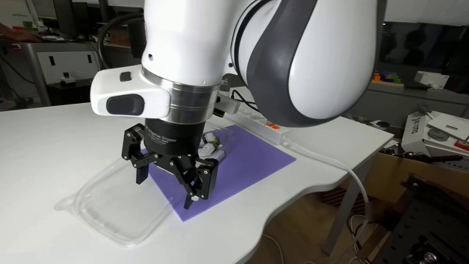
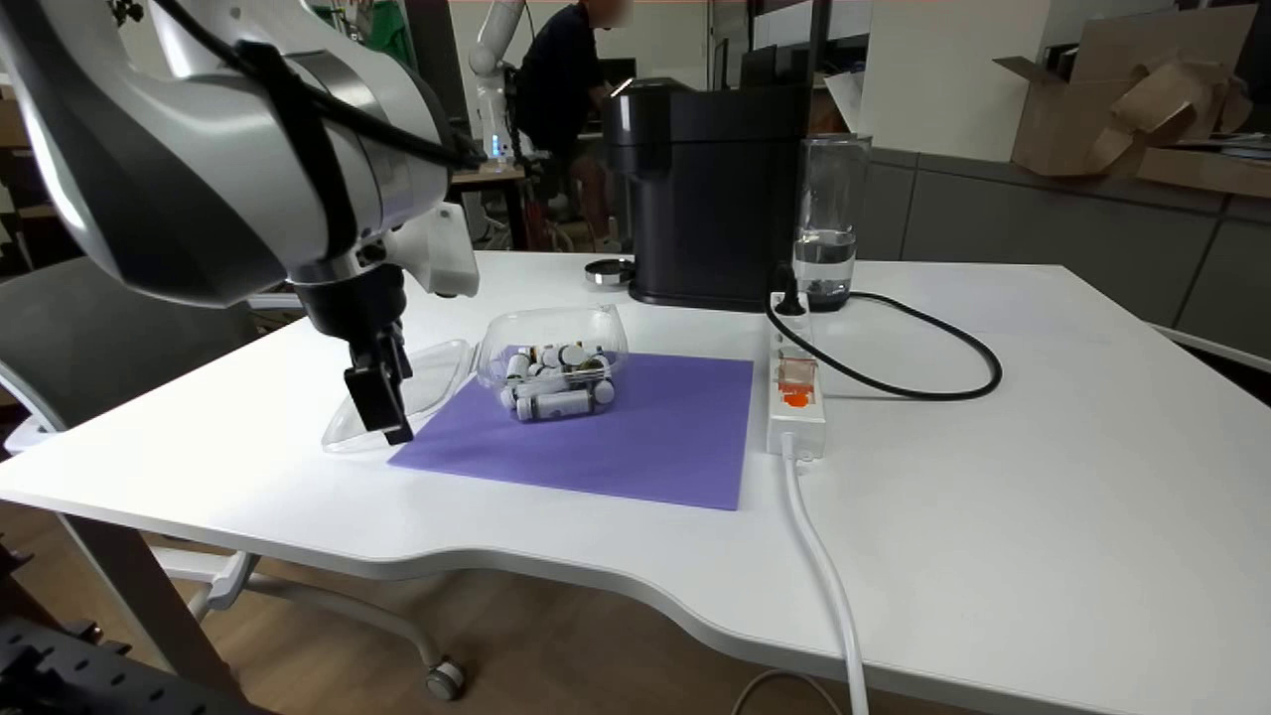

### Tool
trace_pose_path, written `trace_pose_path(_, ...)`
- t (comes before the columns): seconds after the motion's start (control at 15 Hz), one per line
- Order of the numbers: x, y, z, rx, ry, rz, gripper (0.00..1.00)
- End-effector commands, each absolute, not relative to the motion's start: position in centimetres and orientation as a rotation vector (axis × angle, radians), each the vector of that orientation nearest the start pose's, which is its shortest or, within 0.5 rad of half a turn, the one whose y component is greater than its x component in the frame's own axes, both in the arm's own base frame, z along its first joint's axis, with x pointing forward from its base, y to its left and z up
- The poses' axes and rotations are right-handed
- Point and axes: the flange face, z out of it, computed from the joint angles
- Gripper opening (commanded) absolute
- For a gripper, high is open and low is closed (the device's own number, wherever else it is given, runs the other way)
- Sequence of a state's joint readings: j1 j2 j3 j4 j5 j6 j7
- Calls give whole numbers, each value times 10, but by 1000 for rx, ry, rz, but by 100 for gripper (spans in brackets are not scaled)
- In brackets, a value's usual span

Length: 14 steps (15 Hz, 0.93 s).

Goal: Pick up the bottle, put it in the bowl and close it

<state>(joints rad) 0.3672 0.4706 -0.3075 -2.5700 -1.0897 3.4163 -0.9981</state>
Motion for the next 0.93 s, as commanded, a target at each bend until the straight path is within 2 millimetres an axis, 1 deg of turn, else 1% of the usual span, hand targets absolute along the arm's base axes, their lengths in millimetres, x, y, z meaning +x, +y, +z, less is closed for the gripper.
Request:
trace_pose_path(0.0,400,110,120,1285,2655,359,100)
trace_pose_path(0.07,402,110,119,1281,2644,370,100)
trace_pose_path(0.13,408,118,126,1286,2633,370,100)
trace_pose_path(0.33,420,129,130,1303,2583,382,100)
trace_pose_path(0.53,433,140,139,1360,2505,415,100)
trace_pose_path(0.87,449,154,156,1462,2371,459,100)
